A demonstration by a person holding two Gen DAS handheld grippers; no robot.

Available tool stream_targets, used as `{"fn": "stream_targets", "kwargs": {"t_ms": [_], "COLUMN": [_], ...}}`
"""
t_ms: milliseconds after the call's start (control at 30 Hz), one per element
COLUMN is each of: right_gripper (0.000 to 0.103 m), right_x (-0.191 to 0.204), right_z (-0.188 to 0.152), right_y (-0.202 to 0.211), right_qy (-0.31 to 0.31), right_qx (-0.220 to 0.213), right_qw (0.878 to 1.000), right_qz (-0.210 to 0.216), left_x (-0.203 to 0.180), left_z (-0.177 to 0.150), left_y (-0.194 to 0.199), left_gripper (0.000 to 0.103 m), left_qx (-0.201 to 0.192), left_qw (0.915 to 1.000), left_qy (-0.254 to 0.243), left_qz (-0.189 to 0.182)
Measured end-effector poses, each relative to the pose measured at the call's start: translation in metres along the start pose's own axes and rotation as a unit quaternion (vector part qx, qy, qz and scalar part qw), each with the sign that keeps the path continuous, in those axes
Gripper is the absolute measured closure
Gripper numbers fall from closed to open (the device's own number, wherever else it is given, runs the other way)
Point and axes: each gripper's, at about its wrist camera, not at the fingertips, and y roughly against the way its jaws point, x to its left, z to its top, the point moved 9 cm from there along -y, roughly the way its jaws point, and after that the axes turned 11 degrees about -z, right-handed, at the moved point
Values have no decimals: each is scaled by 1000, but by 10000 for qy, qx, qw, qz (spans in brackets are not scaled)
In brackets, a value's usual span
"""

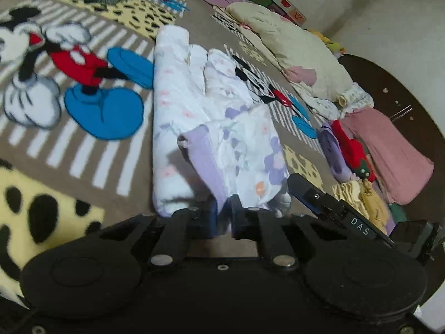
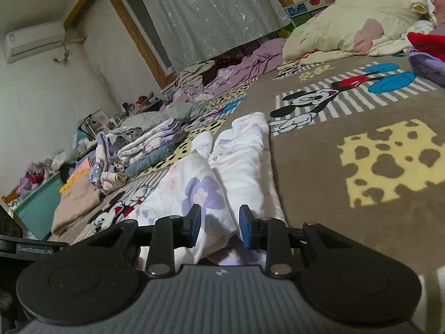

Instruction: Fold clothes

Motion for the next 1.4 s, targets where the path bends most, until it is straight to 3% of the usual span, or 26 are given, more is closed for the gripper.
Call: {"fn": "stream_targets", "kwargs": {"t_ms": [67, 133, 300, 433, 533, 567, 667, 700, 733, 767, 800, 900, 967, 1033, 1067, 1100, 1133, 1200, 1267, 1333, 1400], "right_gripper": [72, 71, 69, 69, 68, 65, 55, 54, 54, 54, 54, 54, 53, 53, 53, 53, 53, 56, 56, 56, 56], "right_x": [-3, -5, -11, -7, 8, 16, 40, 45, 48, 51, 53, 54, 56, 59, 61, 66, 73, 90, 103, 111, 109], "right_z": [2, 5, 8, 11, 10, 8, 1, -2, -4, -7, -9, -15, -19, -23, -25, -26, -28, -39, -54, -67, -72], "right_y": [0, 1, 2, 4, 7, 8, 8, 6, 5, 4, 3, -2, -2, -3, -1, 2, 6, 10, 9, 7, 4], "right_qy": [-81, -149, -262, -127, 331, 550, 1204, 1340, 1423, 1509, 1613, 1794, 1790, 1819, 1879, 1978, 2120, 2496, 2805, 2943, 2588], "right_qx": [-26, -63, -167, -254, -398, -446, -562, -568, -553, -538, -524, -440, -382, -373, -422, -498, -575, -541, -417, -244, 26], "right_qw": [10000, 9999, 9995, 9996, 9987, 9975, 9911, 9893, 9883, 9871, 9855, 9827, 9830, 9824, 9810, 9787, 9755, 9668, 9586, 9549, 9653], "right_qz": [-2, -9, -62, -52, -28, -25, -32, -22, -24, -30, -68, -116, -150, -213, -242, -217, -129, 132, 243, 305, 358], "left_x": [-7, -19, -44, -44, -33, -28, -11, -6, 0, 10, 20, 57, 77, 88, 86, 84, 80, 70, 56, 42, 33], "left_z": [10, 28, 93, 133, 152, 157, 164, 158, 151, 139, 126, 77, 51, 36, 36, 37, 38, 41, 45, 53, 60], "left_y": [8, 15, 17, 1, -14, -17, -7, -2, 3, 7, 12, 17, 16, 14, 11, 7, 2, -8, -12, -9, -7], "left_gripper": [99, 99, 100, 101, 102, 102, 101, 80, 42, 33, 33, 33, 33, 34, 36, 48, 75, 89, 93, 94, 94], "left_qx": [-11, -30, -29, 72, 195, 222, 146, 99, 58, 8, -47, -92, -262, -490, -593, -685, -682, -552, -518, -588, -578], "left_qw": [9994, 9932, 9575, 9347, 9259, 9277, 9563, 9635, 9696, 9771, 9840, 9981, 9964, 9887, 9877, 9874, 9880, 9926, 9970, 9980, 9981], "left_qy": [-340, -1084, -2708, -3345, -3529, -3469, -2709, -2471, -2230, -1897, -1526, -138, 741, 1420, 1449, 1422, 1380, 1082, 530, 197, -173], "left_qz": [102, 421, 989, 1201, 1337, 1363, 1086, 1027, 1006, 966, 919, 594, 317, 18, -50, -114, -160, -18, 215, 153, 136]}}
